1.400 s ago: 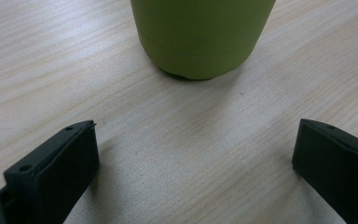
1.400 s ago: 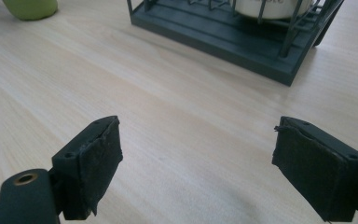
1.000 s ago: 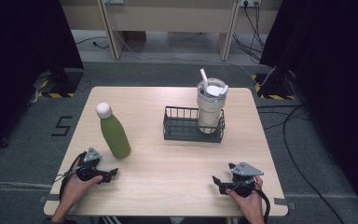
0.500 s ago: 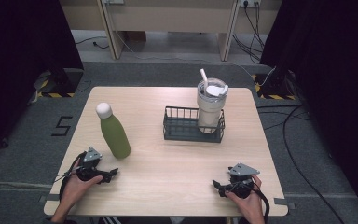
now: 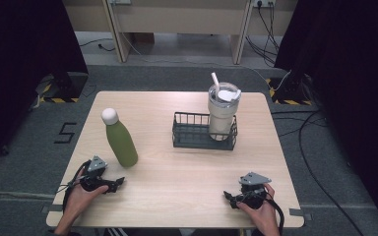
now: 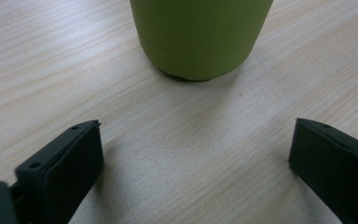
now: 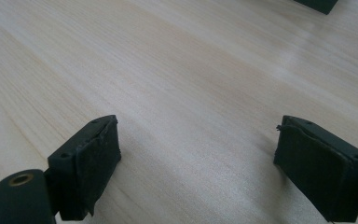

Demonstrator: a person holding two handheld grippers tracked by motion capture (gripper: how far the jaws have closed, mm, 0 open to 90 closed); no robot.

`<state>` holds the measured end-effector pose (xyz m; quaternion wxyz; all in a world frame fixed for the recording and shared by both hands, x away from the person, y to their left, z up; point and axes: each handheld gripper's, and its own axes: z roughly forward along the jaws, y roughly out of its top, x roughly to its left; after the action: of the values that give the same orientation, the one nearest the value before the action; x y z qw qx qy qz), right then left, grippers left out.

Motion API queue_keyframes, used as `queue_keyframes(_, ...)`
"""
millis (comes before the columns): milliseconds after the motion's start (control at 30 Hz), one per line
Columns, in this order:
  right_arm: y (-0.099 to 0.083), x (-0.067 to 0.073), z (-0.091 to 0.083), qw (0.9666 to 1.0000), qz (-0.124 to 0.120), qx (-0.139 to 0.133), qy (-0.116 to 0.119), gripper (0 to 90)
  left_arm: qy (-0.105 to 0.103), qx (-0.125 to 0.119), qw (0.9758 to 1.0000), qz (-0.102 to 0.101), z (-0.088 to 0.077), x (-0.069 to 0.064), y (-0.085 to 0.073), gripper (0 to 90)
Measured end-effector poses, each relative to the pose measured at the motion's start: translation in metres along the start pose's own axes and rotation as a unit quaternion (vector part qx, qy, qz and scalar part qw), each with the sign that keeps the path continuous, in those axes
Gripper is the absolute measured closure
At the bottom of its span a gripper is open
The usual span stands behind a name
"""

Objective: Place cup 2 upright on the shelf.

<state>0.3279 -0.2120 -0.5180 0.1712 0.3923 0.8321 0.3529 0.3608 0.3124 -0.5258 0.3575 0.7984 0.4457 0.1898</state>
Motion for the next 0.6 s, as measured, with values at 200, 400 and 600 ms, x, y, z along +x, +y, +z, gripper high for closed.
queue_keyframes(200,0.0003,-0.0001,0.0002,1.0000,0.000,0.001,0.001,13.4,-0.002,-0.013,0.9999,0.004,-0.0012,-0.0008,-0.0001,14.8)
queue_keyframes(400,0.0003,-0.0005,0.0003,1.0000,-0.001,0.001,0.002,13.3,-0.003,-0.028,0.9996,0.004,-0.0027,-0.0010,0.0000,14.9)
queue_keyframes(600,0.0004,-0.0002,0.0002,1.0000,0.001,0.002,0.002,13.1,-0.006,-0.050,0.9987,-0.003,-0.0052,-0.0011,0.0003,14.9)
